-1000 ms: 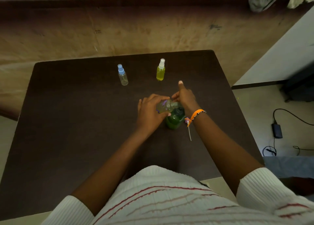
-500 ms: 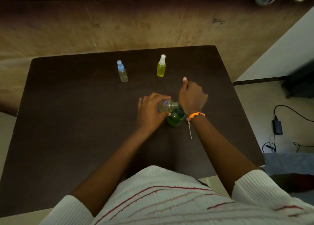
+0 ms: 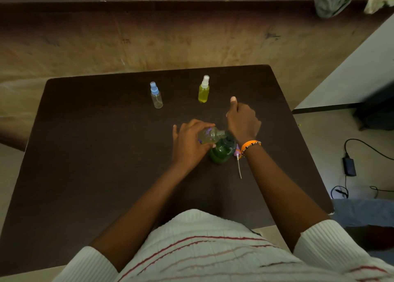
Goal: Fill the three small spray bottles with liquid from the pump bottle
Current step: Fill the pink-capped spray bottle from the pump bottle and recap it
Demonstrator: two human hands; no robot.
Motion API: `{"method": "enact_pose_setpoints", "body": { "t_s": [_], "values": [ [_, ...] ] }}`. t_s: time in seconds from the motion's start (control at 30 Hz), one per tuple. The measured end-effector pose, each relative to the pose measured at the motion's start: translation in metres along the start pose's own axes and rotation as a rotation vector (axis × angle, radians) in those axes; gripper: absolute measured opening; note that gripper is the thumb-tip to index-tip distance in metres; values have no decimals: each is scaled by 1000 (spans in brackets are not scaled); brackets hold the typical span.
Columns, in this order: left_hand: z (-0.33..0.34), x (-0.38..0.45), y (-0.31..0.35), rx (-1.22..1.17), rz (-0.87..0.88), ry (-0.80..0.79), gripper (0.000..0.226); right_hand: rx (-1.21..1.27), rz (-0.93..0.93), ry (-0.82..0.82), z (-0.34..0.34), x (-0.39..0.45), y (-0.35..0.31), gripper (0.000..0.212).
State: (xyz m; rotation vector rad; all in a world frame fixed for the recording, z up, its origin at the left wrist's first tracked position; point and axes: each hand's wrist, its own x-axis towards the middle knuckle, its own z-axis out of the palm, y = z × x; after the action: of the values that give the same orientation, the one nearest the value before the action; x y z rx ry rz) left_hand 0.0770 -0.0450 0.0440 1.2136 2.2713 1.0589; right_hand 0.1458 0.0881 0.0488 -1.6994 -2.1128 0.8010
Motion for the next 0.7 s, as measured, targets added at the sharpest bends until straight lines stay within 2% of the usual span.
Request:
{"method": "enact_pose_setpoints", "body": {
  "t_s": [0.13, 0.23, 0.43, 0.7],
  "values": [
    [2, 0, 1, -21, -6, 0, 49, -32, 11, 2, 3, -4, 3, 60],
    [4, 1, 1, 0, -5, -14, 49, -74, -16, 91, 7, -9, 6, 50],
    [5, -1, -2, -11, -15, -14, 49, -85, -40, 97, 8, -11, 4, 43],
    [0, 0, 4, 3, 2, 5, 48, -62, -1, -50, -1, -5, -2, 48]
  ]
}}
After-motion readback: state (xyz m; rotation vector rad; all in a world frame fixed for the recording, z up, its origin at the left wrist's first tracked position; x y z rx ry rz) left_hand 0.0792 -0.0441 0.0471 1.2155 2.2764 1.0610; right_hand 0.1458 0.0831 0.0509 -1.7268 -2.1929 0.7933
